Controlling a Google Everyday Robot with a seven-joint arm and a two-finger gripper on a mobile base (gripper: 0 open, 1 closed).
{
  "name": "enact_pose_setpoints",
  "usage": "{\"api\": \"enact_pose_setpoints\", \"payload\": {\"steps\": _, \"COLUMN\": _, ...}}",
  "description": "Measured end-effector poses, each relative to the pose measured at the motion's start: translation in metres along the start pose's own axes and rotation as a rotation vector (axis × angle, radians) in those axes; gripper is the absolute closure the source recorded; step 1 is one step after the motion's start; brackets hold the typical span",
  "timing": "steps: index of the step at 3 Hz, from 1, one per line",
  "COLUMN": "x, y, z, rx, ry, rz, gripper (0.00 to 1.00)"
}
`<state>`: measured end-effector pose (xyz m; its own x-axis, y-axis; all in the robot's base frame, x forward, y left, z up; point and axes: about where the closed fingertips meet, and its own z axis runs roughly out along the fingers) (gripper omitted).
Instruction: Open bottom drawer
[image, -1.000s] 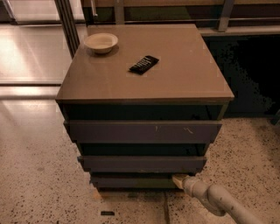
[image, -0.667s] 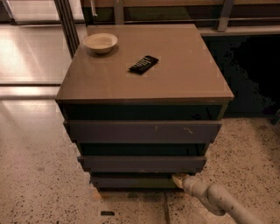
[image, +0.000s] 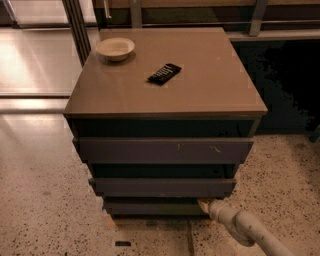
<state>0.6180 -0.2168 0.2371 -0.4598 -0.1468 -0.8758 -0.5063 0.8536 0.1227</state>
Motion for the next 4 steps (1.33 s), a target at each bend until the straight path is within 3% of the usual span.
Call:
{"api": "enact_pose_setpoints", "payload": {"steps": 1, "x": -0.008, "y": -0.020, "z": 0.013, "rx": 0.034, "ry": -0.011, "rz": 0.021, "gripper": 1.00}}
{"api": "enact_pose_setpoints", "payload": {"steps": 3, "x": -0.007, "y": -0.026, "z": 0.017, "rx": 0.041, "ry": 0.004, "rz": 0.032, "gripper": 1.00}}
{"api": "enact_pose_setpoints", "payload": {"steps": 4, "x": 0.012, "y": -0.033, "z": 0.022, "rx": 0.064, "ry": 0.102, "rz": 0.078, "gripper": 1.00}}
